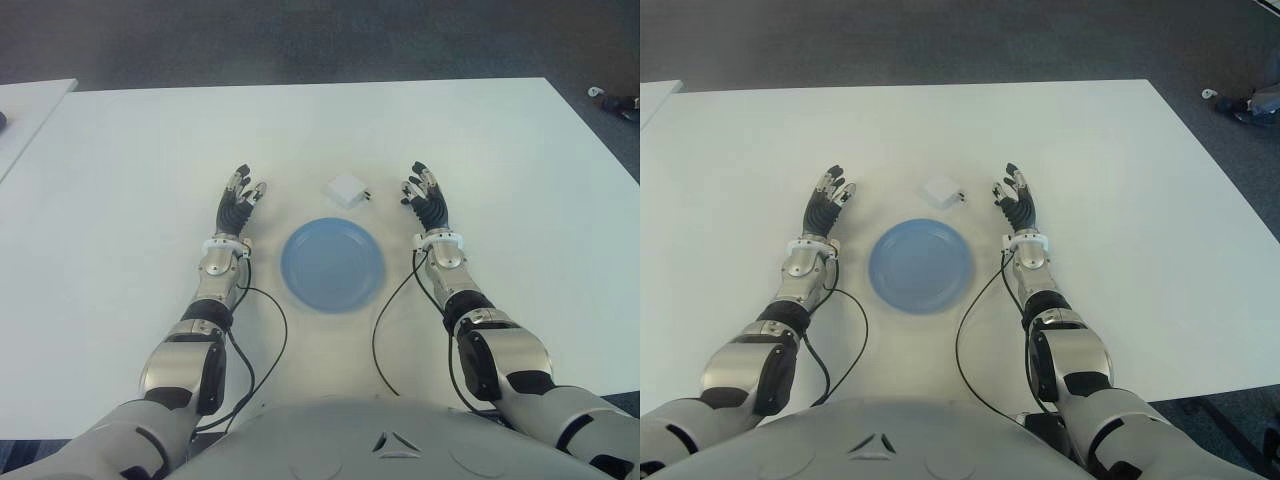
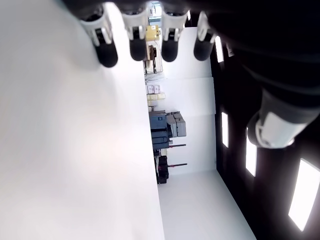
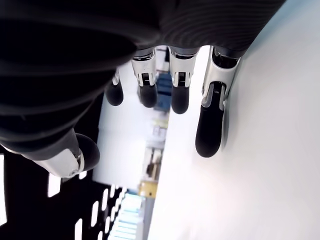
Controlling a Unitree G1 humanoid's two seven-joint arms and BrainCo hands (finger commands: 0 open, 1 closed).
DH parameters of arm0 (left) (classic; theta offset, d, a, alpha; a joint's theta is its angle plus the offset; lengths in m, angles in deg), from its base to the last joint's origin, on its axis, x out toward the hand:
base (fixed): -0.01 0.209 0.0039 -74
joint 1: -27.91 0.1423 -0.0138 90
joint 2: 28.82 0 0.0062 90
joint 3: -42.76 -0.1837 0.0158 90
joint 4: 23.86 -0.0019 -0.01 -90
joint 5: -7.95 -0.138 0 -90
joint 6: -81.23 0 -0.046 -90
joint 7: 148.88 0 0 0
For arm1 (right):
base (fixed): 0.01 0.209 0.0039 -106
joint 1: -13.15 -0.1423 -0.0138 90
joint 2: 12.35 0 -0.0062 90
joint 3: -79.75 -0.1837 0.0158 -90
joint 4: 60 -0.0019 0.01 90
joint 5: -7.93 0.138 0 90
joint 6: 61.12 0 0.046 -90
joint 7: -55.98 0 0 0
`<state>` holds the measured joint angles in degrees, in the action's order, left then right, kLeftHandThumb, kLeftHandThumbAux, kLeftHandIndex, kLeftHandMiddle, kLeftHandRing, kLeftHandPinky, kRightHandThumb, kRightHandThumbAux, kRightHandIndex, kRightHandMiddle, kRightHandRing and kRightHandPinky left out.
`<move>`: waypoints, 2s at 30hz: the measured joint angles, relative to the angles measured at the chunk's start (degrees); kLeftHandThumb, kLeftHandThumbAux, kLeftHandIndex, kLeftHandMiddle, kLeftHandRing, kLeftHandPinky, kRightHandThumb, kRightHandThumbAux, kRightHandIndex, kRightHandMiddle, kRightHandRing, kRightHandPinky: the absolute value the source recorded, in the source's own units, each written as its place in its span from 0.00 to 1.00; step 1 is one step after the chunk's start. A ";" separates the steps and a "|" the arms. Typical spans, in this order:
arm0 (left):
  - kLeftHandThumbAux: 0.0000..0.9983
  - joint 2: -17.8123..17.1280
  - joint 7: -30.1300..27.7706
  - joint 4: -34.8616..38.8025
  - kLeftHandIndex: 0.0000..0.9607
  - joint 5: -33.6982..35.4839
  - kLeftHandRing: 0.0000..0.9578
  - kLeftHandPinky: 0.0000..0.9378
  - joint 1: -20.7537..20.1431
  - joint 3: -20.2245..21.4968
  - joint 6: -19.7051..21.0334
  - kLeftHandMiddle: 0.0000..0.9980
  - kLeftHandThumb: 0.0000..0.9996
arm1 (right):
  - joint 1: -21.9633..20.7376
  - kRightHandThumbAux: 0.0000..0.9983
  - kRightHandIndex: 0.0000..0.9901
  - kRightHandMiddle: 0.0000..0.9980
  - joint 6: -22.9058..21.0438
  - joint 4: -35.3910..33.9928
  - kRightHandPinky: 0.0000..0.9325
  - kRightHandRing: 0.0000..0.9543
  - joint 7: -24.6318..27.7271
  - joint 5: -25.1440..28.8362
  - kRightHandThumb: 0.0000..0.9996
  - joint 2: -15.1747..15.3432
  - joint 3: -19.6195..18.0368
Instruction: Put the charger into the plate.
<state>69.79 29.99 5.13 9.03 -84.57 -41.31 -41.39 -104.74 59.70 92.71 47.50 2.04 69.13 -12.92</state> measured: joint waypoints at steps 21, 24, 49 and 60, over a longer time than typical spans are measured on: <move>0.46 0.79 0.77 -0.24 0.00 -0.73 0.00 0.00 -0.11 -0.37 -0.88 0.00 0.16 | -2.35 0.26 0.00 0.00 -19.13 -9.02 0.04 0.01 -8.92 -13.74 0.33 2.72 10.79; 0.46 0.95 1.03 -0.23 0.00 -0.77 0.00 0.00 -0.11 -0.42 -0.94 0.00 0.16 | -2.54 0.22 0.00 0.00 -19.96 -9.35 0.02 0.00 -9.17 -14.90 0.34 3.03 11.95; 0.46 2.70 2.82 -0.04 0.00 -1.19 0.00 0.00 -0.40 -0.65 -0.84 0.00 0.17 | -11.50 0.10 0.00 0.00 -29.58 -3.10 0.00 0.00 -11.73 -26.06 0.34 2.85 23.47; 0.47 3.79 2.80 -0.02 0.00 -1.16 0.00 0.00 -0.87 -0.63 -0.42 0.00 0.18 | -15.51 0.09 0.00 0.00 -33.64 -1.07 0.00 0.00 -8.52 -28.10 0.36 0.74 27.49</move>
<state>73.58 32.80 5.11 7.88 -85.44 -41.94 -41.81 -120.25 26.06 91.64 38.98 -26.06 69.87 14.57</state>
